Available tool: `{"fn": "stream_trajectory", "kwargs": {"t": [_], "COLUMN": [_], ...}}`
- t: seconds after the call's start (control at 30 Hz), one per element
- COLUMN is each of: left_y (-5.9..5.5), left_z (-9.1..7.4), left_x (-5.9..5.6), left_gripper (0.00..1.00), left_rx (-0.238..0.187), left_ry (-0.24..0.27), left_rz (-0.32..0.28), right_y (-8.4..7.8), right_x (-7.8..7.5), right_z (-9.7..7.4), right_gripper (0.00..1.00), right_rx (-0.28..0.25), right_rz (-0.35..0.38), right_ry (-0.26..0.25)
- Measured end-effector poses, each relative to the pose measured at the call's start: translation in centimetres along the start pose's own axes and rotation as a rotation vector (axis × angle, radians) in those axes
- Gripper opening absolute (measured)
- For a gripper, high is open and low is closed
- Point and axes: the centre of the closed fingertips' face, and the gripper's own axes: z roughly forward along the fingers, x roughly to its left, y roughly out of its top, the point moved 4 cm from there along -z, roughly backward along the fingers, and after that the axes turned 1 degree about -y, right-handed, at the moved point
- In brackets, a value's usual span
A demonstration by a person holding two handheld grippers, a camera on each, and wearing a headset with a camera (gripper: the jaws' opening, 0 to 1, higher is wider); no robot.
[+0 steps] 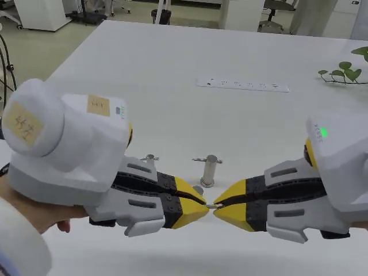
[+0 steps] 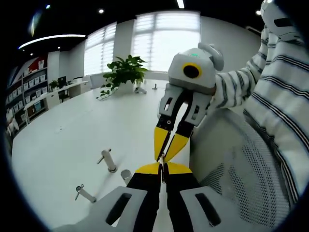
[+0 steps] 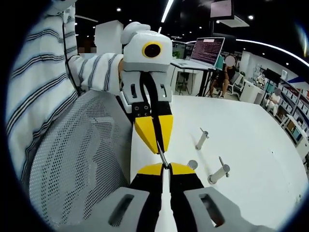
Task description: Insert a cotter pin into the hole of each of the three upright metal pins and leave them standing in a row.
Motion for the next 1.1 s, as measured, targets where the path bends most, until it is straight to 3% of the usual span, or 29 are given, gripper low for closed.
{"fn": "stream_trajectory", "kwargs": {"t": [0.23,0.37,0.47,0.57,0.67,0.77,0.9,1.1], "left_y": [-0.3,-0.5,-0.6,-0.6,-0.8,-1.0,-1.6,-2.6], "left_z": [0.1,0.1,0.2,0.3,0.4,0.5,0.8,1.1], "left_x": [-0.1,-0.3,-0.3,0.1,0.5,1.0,2.0,3.4], "left_gripper": [0.00,0.00,0.00,0.06,0.21,0.27,0.34,0.34], "left_rx": [0.021,0.042,0.044,0.048,0.065,0.073,0.059,0.071], "left_ry": [-0.016,-0.046,-0.037,-0.020,0.009,0.026,0.052,0.097], "left_rz": [0.032,0.146,0.135,0.143,0.169,0.152,0.084,0.041], "right_y": [0.1,-0.1,-0.2,-0.3,-0.4,-0.7,-1.4,-3.6], "right_x": [0.4,0.7,0.8,0.7,0.6,0.4,-0.4,-2.4], "right_z": [-0.2,-0.2,-0.2,-0.1,-0.2,-0.2,-0.4,-0.5], "right_gripper": [0.00,0.00,0.00,0.00,0.00,0.00,0.00,0.00], "right_rx": [0.004,0.011,0.015,0.011,0.016,0.026,0.051,0.106], "right_rz": [-0.012,-0.024,-0.028,-0.025,-0.026,-0.020,-0.020,0.012], "right_ry": [0.006,0.022,0.024,0.026,0.021,0.015,-0.004,-0.026]}}
